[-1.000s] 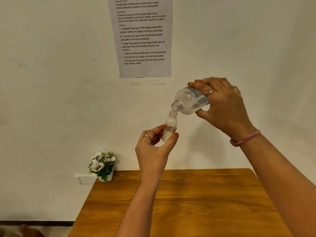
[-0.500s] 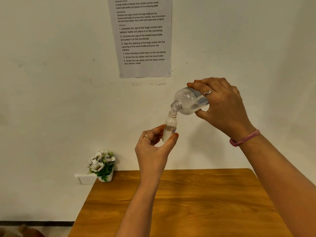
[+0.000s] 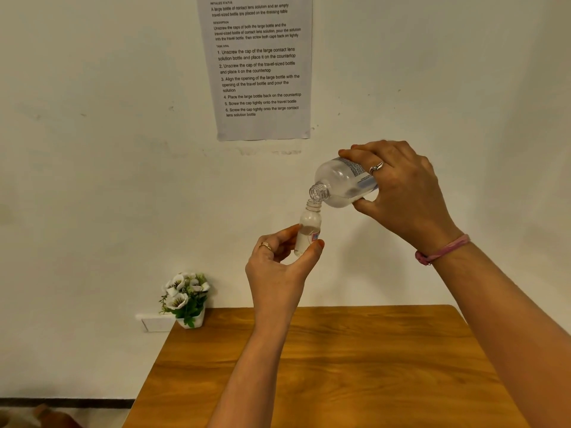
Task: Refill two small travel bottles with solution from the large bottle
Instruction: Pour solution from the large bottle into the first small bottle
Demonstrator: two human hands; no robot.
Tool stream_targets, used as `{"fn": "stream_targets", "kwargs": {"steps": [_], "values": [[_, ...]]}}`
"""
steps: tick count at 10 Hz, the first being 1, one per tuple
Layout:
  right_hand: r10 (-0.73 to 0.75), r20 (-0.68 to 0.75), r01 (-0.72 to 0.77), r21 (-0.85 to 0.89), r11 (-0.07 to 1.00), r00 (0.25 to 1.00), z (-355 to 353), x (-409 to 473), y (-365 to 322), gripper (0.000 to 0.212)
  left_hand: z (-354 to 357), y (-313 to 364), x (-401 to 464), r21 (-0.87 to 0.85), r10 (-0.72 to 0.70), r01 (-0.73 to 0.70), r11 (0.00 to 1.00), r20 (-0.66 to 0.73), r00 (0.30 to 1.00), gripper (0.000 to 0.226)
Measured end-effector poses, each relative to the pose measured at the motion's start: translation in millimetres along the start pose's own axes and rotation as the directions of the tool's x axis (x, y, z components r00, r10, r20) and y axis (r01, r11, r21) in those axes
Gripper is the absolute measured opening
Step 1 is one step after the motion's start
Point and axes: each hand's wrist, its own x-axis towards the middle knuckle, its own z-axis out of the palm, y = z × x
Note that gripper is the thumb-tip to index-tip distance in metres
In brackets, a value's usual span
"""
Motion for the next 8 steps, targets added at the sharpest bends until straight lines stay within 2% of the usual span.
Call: {"fn": "stream_targets", "kwargs": {"steps": [8], "values": [[0.015,0.005,-0.015,-0.004,1.0,1.0,-1.5,-1.4,-0.1,0.061,0.6,0.9,-1.4,0.008,-0.016,0.016,1.0,0.003,1.0,0.03]]}}
